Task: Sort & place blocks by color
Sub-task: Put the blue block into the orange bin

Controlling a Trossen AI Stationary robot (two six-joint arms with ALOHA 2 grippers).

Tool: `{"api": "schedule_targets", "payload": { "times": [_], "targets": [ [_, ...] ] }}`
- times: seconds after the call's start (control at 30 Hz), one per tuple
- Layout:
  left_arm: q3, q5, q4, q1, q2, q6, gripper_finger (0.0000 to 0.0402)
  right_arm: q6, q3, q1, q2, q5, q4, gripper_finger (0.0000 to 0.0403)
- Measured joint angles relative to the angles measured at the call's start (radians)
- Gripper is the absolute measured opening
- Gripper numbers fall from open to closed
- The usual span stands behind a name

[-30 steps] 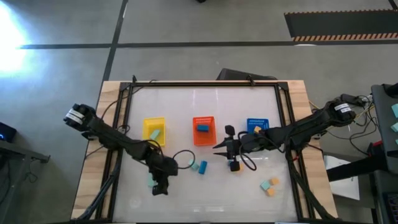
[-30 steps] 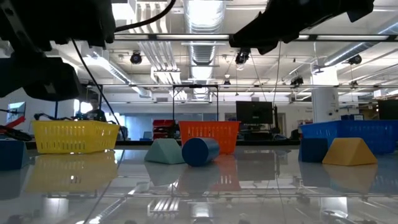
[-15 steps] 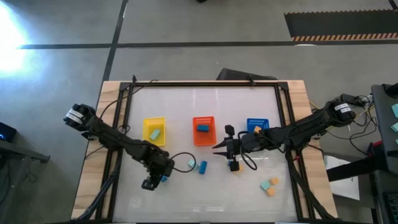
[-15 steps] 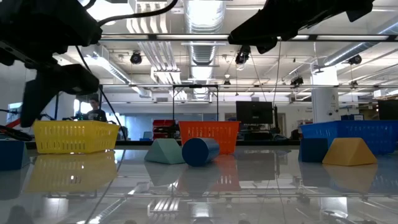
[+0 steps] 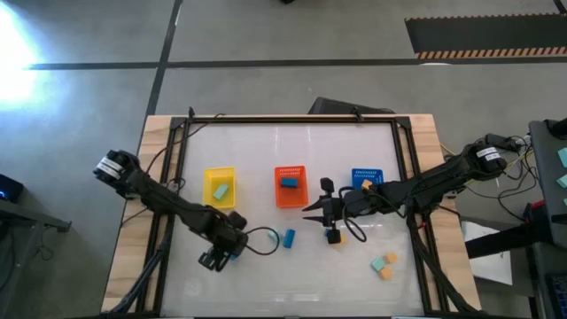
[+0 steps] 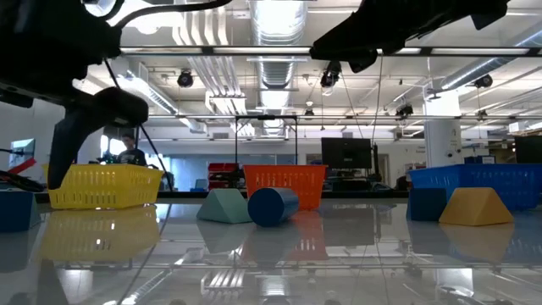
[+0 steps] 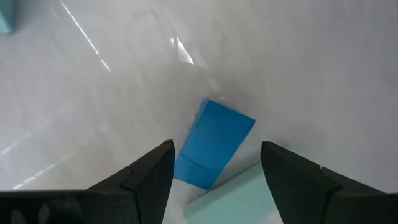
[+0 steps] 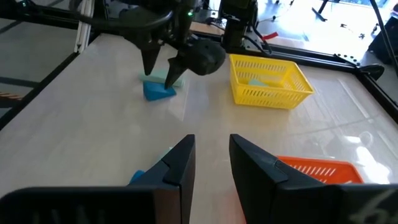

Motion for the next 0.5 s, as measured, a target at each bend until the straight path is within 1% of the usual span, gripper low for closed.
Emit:
{"api": "schedule_targets", "payload": {
  "times": [0.13,0.33,0.5],
  "targets": [
    [0.000,0.000,0.020,-0.014,0.032,0.034,0.0222,0.000,0.000,0.000,0.000,0.000,0.000,0.0087],
    [-0.001,-0.016,0.087,-0.013,0.083,0.035,0.0222,0.000,0.000,0.000,0.000,0.000,0.000,0.0080],
    [-0.001,-0.035,0.088,-0.013,0.102,0.036,0.0222,0.015,0.000,0.000,0.000,0.000,-0.001,0.0081]
  ]
}}
